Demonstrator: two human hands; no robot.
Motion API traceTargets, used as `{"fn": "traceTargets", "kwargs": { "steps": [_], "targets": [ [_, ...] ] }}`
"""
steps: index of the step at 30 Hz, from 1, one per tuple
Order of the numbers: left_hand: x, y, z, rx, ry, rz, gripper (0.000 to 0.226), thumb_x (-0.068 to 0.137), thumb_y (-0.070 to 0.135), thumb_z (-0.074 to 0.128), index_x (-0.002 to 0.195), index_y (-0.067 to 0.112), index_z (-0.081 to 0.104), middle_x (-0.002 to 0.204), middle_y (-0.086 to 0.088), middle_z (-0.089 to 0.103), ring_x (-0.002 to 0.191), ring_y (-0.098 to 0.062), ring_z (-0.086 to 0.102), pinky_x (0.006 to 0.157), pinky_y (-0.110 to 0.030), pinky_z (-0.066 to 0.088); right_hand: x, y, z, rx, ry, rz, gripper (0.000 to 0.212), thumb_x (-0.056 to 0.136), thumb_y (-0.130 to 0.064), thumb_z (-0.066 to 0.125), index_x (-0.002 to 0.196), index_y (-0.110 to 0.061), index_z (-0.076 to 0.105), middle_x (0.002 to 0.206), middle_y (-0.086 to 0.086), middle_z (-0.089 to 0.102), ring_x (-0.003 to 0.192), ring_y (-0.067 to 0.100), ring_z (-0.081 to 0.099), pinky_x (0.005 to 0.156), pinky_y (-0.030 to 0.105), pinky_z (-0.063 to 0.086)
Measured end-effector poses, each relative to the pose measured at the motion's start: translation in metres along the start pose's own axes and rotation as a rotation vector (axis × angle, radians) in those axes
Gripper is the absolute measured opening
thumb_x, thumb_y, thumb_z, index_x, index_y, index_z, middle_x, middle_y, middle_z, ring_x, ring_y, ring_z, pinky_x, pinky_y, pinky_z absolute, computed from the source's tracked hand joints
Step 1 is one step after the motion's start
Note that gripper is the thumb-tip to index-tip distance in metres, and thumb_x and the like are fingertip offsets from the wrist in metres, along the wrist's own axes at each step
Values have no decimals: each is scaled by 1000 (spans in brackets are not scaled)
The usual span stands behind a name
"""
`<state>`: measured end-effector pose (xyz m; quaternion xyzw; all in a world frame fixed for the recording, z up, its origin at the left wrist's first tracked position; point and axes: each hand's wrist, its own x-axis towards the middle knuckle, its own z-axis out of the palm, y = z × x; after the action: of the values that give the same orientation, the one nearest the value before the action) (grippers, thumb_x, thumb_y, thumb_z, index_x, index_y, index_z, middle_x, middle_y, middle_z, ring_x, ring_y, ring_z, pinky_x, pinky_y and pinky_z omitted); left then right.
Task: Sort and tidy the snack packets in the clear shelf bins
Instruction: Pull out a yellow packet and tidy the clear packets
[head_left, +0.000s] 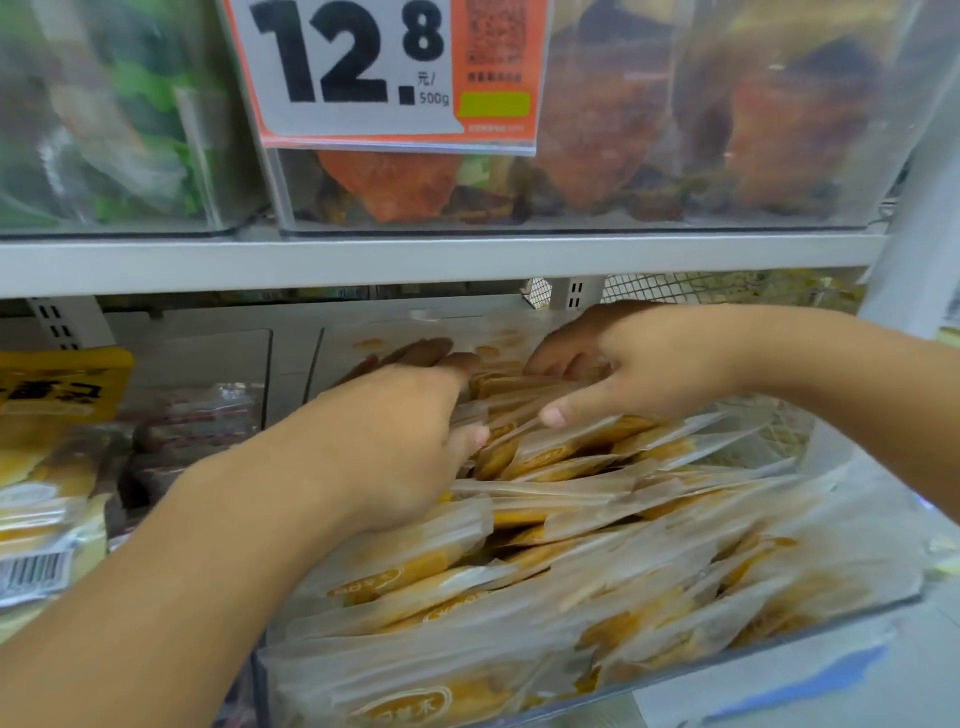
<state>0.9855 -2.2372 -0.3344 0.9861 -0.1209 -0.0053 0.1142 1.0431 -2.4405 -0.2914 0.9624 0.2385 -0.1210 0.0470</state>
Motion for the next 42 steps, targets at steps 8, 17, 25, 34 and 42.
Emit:
{"fn": "traceTargets", "kwargs": {
  "steps": [8, 17, 25, 34, 42],
  "targets": [
    [20, -9, 9, 73, 54, -2, 57, 101, 23, 51, 148, 48, 30, 164, 13, 20, 148, -17, 26, 120, -39, 30, 27, -39, 0, 38, -125, -51, 73, 90, -73, 45, 143, -23, 50, 140, -7, 51, 126, 17, 47, 97, 28, 33],
    [23, -13, 11, 115, -80, -40, 58, 110, 35, 28, 157, 45, -5, 164, 16, -22, 153, -13, -17, 126, -37, -2, 41, -35, 16, -286, -63, -25, 28, 101, -23, 50, 123, -12, 63, 108, 3, 61, 79, 17, 54, 67, 24, 43],
    [20, -14, 11, 29, 1, 10, 58, 104, 30, 47, 147, 54, 17, 166, 4, 15, 151, -22, 18, 122, -41, 24, 27, -29, 17, -141, 39, -107, 38, 96, -51, 56, 124, -27, 64, 115, -5, 64, 102, 21, 60, 89, 33, 50],
    [9, -4, 7, 77, 282, -3, 49, 83, -4, 52, 111, 36, 53, 101, 6, 51, 90, -22, 57, 78, -34, 50, 10, -40, 15, -401, 300, -150, 9, 97, -15, 50, 100, -21, 44, 91, -1, 46, 63, 15, 41, 64, 31, 37],
    [8, -7, -1, 12, 153, -70, 80, 83, -8, 52, 132, 54, 41, 128, 9, 47, 100, -18, 54, 83, -28, 48, 16, -41, 19, -444, 138, -95, 25, 93, -5, 53, 115, -14, 56, 103, 5, 54, 76, 20, 48, 68, 30, 40]
  ]
}}
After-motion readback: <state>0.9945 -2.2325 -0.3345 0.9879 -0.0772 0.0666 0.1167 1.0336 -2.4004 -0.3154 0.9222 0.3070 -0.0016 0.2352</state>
